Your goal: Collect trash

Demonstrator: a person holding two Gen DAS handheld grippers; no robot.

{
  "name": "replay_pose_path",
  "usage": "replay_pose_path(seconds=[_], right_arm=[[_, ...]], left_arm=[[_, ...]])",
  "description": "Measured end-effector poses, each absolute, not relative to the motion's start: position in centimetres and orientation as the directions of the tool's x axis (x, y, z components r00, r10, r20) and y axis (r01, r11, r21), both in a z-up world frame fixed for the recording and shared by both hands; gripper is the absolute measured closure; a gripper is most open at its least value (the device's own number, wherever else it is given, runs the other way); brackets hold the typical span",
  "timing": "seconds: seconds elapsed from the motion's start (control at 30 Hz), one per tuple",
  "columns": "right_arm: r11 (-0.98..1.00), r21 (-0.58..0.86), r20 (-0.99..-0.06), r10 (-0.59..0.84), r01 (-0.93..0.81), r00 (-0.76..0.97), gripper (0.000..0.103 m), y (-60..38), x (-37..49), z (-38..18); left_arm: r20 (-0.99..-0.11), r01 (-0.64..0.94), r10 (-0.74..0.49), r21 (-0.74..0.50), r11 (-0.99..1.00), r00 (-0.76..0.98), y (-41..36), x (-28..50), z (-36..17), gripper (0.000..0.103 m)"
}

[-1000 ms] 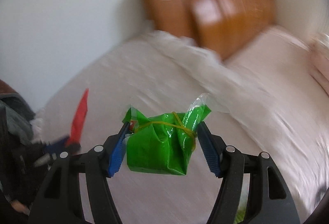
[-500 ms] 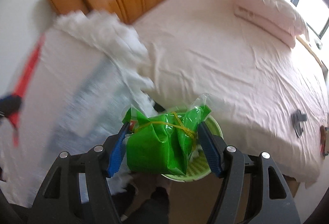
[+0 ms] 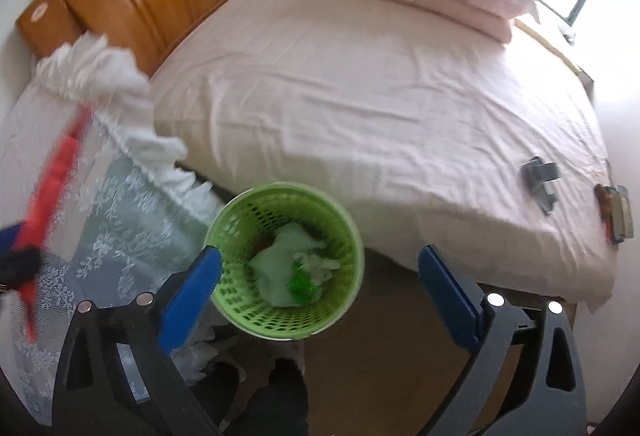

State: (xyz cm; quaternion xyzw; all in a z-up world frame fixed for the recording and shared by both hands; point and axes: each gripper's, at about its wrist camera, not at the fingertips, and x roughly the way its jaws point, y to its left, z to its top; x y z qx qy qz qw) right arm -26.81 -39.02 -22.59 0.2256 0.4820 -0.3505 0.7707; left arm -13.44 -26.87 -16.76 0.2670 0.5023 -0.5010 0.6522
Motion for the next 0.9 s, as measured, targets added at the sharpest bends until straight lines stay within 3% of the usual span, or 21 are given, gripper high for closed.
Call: replay_pose_path(seconds=[0.03,0.1,0.13,0.17,0.27,0.53,0.9], right_arm=[[0.646,0.008,-0.896,-0.334,0.764,0.292,0.002,-39.3,-27.5,-22.1],[0.629,-0.002,-0.886,-0.362,0.778,0.290,0.002,-39.7,-28.8,-21.2],[0.625,-0.004,-0.884,-0.367,0.781,0.289,0.002,-39.8,-29.2,-21.0],[0.620,-0.005,-0.882,-0.372,0.785,0.288,0.002,-39.9,-29.6,-20.9],[0.606,-0.004,-0.885,-0.373,0.796,0.280,0.002,-40.3,-30.8,-21.0],[0.590,0.004,-0.905,-0.341,0.807,0.253,0.002,-40.7,-32.4,-22.6],[0.654,0.004,-0.889,-0.344,0.756,0.303,0.002,-39.5,-29.4,-21.3]], left_arm=[[-0.924,0.928,-0.381,-0.154,0.340,-0.014,-27.6,-14.1,-17.1,0.074],[-0.930,0.936,-0.365,-0.158,0.313,-0.035,-29.1,-15.3,-18.2,0.056],[-0.934,0.941,-0.355,-0.163,0.298,-0.049,-30.0,-15.9,-19.0,0.039],[-0.936,0.943,-0.348,-0.159,0.291,-0.051,-30.6,-16.4,-19.4,0.028],[-0.945,0.948,-0.317,-0.170,0.269,-0.079,-32.0,-17.4,-21.0,0.017],[-0.954,0.916,-0.275,-0.210,0.341,-0.117,-32.4,-17.6,-22.9,0.009],[-0.941,0.885,-0.336,-0.193,0.423,-0.045,-30.3,-14.8,-20.1,0.009]])
